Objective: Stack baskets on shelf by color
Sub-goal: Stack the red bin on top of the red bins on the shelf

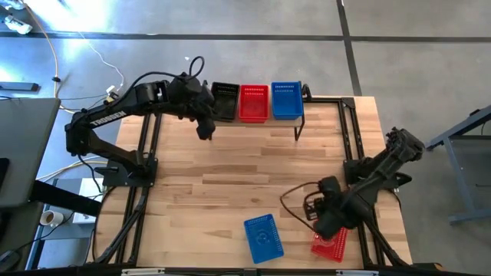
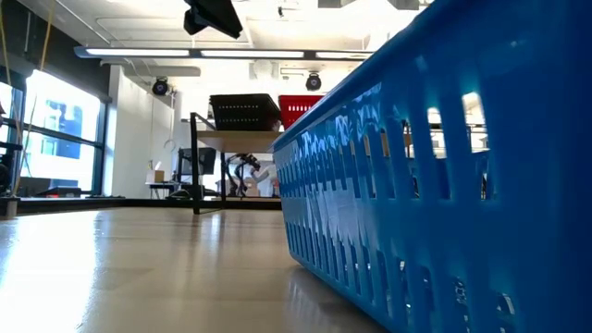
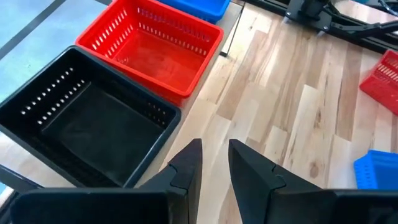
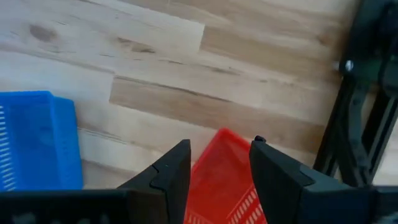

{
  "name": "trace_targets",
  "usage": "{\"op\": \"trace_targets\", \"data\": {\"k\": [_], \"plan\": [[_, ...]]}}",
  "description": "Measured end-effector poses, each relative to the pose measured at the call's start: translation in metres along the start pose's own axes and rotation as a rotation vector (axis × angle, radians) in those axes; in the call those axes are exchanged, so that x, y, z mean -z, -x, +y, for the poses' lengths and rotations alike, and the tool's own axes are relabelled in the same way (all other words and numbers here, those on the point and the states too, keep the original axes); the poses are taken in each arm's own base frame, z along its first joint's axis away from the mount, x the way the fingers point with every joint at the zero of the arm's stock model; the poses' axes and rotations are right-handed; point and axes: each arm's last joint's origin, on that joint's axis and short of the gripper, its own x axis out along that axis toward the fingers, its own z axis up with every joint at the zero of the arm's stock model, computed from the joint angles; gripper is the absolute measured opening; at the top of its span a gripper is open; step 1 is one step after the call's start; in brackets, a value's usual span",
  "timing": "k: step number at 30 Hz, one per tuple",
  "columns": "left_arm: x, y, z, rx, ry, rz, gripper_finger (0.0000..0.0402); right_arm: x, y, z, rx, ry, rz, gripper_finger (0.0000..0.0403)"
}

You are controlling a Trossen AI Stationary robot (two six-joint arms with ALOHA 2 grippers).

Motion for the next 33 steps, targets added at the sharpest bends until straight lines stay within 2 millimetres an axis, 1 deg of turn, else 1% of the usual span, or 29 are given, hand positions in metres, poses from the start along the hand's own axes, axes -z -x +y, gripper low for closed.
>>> {"op": "trace_targets", "data": {"k": [6, 12, 17, 22, 28, 33], "plan": [[0.002, 0.000, -0.006, 0.016, -0.007, 0.011, 0.0071, 0.028, 0.004, -0.015, -0.032, -0.056, -0.022, 0.0149], [0.003, 0.000, -0.012, 0.033, -0.020, 0.013, 0.0071, 0.053, -0.004, -0.020, 0.035, 0.023, 0.019, 0.0149], [0.003, 0.000, -0.015, 0.041, -0.015, 0.014, 0.0071, 0.072, -0.005, -0.024, 0.006, 0.070, 0.057, 0.0149], [0.004, 0.001, -0.018, 0.050, -0.022, 0.015, 0.0071, 0.089, -0.012, -0.021, -0.014, 0.105, 0.106, 0.0149], [0.004, 0.001, -0.019, 0.052, -0.021, 0.016, 0.0071, 0.115, -0.020, -0.013, -0.113, 0.265, 0.155, 0.0149], [0.004, 0.001, -0.019, 0.052, -0.015, 0.016, 0.0071, 0.133, -0.030, -0.005, -0.184, 0.433, 0.183, 0.0149]]}}
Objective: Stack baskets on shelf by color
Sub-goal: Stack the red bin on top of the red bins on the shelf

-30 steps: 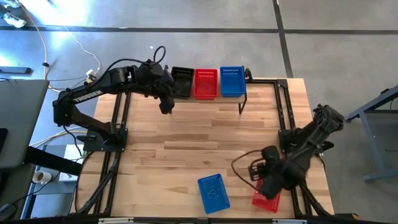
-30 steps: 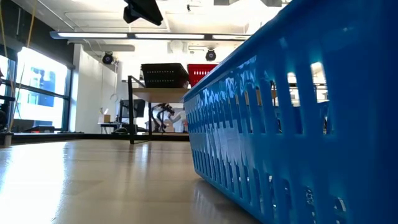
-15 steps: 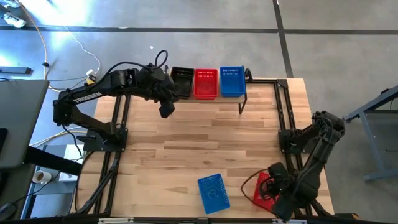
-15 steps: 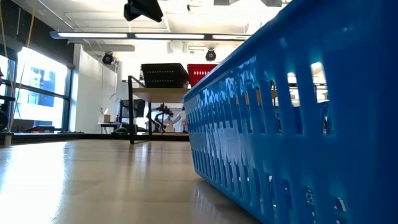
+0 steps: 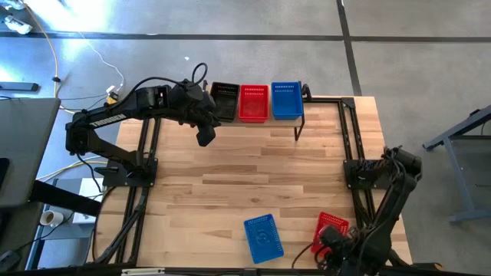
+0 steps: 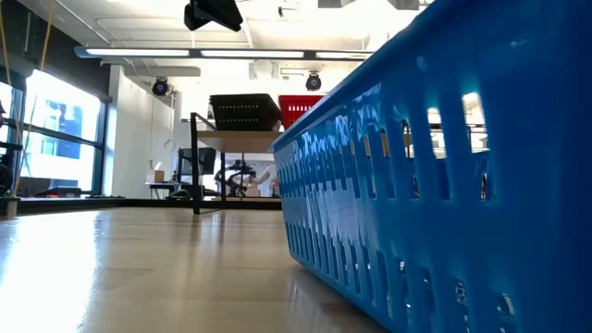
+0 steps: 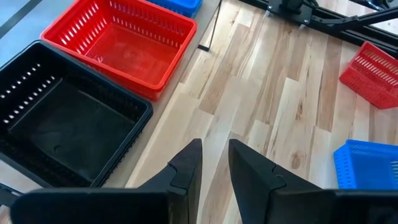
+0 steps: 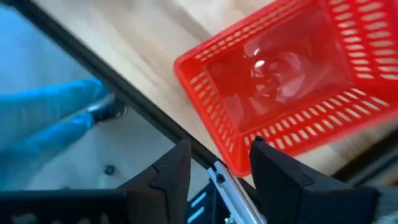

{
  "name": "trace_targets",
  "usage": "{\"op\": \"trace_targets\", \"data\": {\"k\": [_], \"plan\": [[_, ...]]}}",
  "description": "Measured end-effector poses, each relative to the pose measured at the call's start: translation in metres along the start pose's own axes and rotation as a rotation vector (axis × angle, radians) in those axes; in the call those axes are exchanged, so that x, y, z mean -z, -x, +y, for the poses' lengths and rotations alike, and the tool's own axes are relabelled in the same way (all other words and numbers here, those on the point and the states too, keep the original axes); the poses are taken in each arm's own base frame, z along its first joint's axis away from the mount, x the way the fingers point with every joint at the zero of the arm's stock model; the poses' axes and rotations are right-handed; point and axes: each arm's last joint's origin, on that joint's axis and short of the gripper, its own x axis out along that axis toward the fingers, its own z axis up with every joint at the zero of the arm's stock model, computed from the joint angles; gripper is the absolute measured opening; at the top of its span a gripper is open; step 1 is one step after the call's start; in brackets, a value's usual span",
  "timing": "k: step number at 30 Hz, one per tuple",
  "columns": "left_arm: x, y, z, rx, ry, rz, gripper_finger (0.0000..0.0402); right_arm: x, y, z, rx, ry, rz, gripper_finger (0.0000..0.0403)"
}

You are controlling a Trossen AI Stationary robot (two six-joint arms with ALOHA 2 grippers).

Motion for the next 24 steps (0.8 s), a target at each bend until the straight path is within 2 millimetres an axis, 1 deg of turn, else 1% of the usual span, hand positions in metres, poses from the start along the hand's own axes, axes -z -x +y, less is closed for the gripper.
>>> {"op": "trace_targets", "data": {"k": [6, 9, 15, 24], "plan": [[0.000, 0.000, 0.000, 0.000, 0.001, 0.000, 0.0071, 0.005, -0.016, 0.008, -0.003, 0.166, 0.001, 0.0149], [0.000, 0.000, 0.000, 0.000, 0.001, 0.000, 0.0071, 0.006, -0.022, 0.010, 0.005, 0.221, -0.002, 0.0149], [0.000, 0.000, 0.000, 0.000, 0.001, 0.000, 0.0071, 0.009, -0.034, 0.014, 0.018, 0.270, -0.002, 0.0149], [0.000, 0.000, 0.000, 0.000, 0.001, 0.000, 0.0071, 0.012, -0.054, 0.017, 0.078, 0.274, 0.005, 0.0149]]}}
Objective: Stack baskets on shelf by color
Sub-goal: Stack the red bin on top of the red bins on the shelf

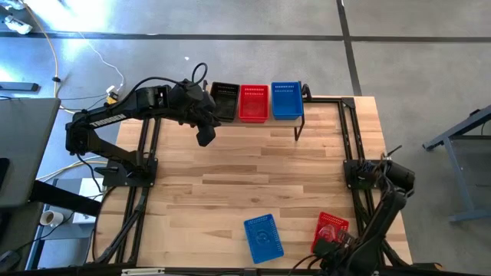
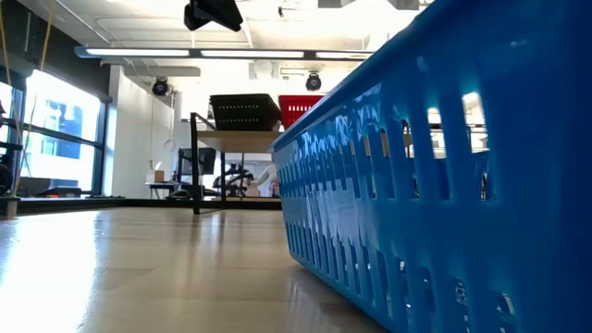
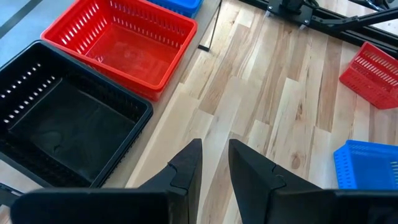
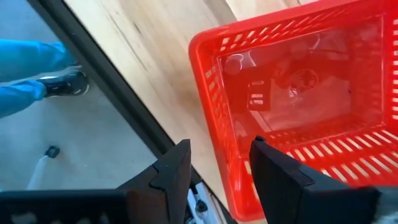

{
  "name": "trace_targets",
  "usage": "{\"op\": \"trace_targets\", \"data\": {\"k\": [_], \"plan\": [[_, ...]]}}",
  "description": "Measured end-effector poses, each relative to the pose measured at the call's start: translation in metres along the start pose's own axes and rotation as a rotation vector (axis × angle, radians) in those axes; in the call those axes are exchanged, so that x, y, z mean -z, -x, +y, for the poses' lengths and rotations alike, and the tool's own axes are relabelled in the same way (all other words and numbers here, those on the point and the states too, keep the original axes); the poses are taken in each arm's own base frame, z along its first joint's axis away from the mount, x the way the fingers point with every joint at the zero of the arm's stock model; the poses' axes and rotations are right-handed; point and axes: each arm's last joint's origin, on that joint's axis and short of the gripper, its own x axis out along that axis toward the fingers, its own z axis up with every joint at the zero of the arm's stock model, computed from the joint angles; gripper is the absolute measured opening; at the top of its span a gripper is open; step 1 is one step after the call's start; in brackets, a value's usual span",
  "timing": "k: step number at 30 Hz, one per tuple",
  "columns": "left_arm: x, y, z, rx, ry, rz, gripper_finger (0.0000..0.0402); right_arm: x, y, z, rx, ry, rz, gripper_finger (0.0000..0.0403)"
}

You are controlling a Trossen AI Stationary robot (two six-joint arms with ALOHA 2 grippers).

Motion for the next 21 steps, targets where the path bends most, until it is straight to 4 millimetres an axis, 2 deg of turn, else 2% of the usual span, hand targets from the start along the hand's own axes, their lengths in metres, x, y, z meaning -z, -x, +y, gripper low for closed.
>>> {"op": "trace_targets", "data": {"k": [10, 13, 18, 21], "plan": [[0.000, 0.000, 0.000, 0.000, 0.002, 0.000, 0.0071, 0.003, -0.027, 0.005, 0.081, 0.002, 0.047, 0.0143], [0.000, 0.000, 0.000, 0.000, 0.015, 0.000, 0.0071, 0.003, -0.028, 0.005, 0.082, 0.000, 0.051, 0.0111], [0.000, 0.000, 0.000, 0.000, 0.015, 0.000, 0.0071, 0.000, -0.028, 0.006, 0.075, 0.003, 0.051, 0.0016], [0.000, 0.000, 0.000, 0.000, 0.015, 0.000, 0.0071, -0.005, -0.028, 0.007, 0.068, 0.002, 0.045, 0.0013]]}}
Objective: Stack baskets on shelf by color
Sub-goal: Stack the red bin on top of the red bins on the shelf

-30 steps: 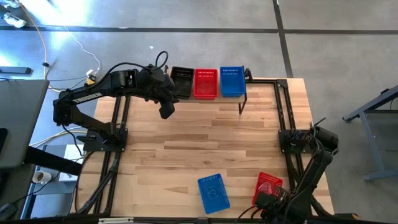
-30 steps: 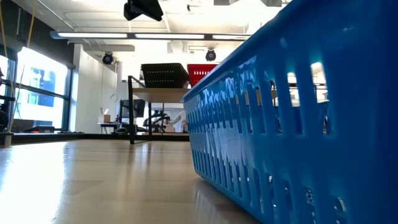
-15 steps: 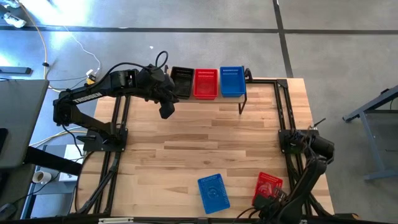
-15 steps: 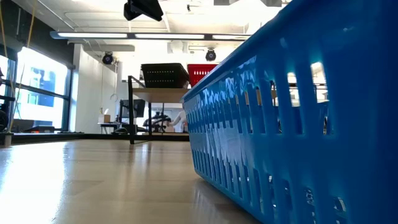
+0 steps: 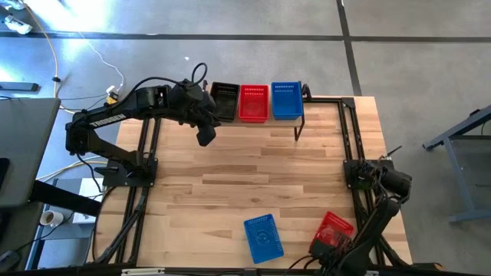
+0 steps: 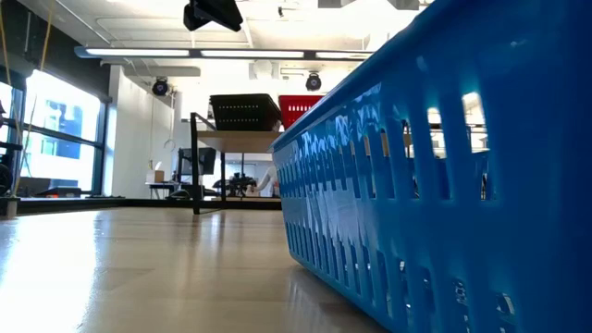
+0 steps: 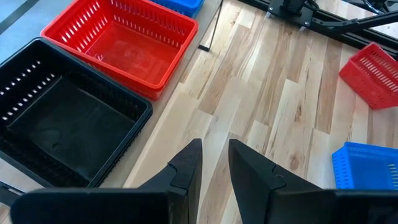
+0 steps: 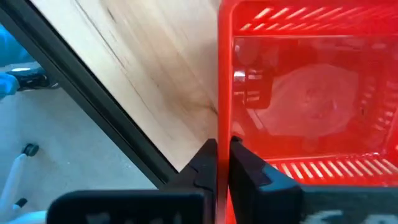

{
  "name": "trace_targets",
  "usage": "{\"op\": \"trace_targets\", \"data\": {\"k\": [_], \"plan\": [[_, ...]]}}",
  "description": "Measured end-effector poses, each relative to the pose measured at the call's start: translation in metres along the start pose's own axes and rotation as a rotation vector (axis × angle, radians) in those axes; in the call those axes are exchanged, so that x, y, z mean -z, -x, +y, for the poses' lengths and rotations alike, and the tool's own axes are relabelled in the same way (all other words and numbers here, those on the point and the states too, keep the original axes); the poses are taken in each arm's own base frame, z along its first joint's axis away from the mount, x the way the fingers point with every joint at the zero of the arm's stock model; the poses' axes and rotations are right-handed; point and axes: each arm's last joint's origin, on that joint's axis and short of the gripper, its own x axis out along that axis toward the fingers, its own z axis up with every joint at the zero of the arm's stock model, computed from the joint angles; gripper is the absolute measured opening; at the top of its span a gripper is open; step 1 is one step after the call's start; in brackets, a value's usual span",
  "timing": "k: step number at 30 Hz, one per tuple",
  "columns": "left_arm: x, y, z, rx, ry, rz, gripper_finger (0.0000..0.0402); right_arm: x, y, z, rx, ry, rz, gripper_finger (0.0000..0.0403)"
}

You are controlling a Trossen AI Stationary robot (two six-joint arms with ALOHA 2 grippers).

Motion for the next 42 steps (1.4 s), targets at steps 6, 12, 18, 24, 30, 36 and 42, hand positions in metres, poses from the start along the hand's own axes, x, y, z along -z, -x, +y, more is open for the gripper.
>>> {"op": "trace_targets", "data": {"k": [6, 12, 18, 24, 30, 36, 42], "plan": [[0.000, 0.000, 0.000, 0.000, 0.000, 0.000, 0.0071, -0.014, 0.013, -0.002, -0.038, 0.002, -0.037, 0.0003], [0.000, 0.000, 0.000, 0.000, 0.001, 0.000, 0.0071, -0.033, 0.035, -0.011, -0.077, -0.002, -0.125, 0.0001], [0.000, 0.000, 0.001, -0.010, 0.030, -0.002, 0.0071, -0.055, 0.056, -0.024, -0.075, 0.022, -0.208, 0.0000], [-0.001, 0.000, 0.005, -0.101, 0.113, -0.024, 0.0071, -0.086, 0.079, -0.041, -0.071, 0.095, -0.300, 0.0000], [-0.002, 0.000, 0.015, -0.141, 0.173, -0.034, 0.0071, -0.122, 0.101, -0.062, -0.069, 0.195, -0.363, 0.0000], [-0.004, 0.001, 0.027, -0.174, 0.201, -0.039, 0.0071, -0.157, 0.123, -0.088, -0.062, 0.308, -0.437, 0.0000], [-0.005, 0.002, 0.038, -0.206, 0.231, -0.045, 0.0071, -0.190, 0.143, -0.119, -0.037, 0.387, -0.510, 0.0000]]}}
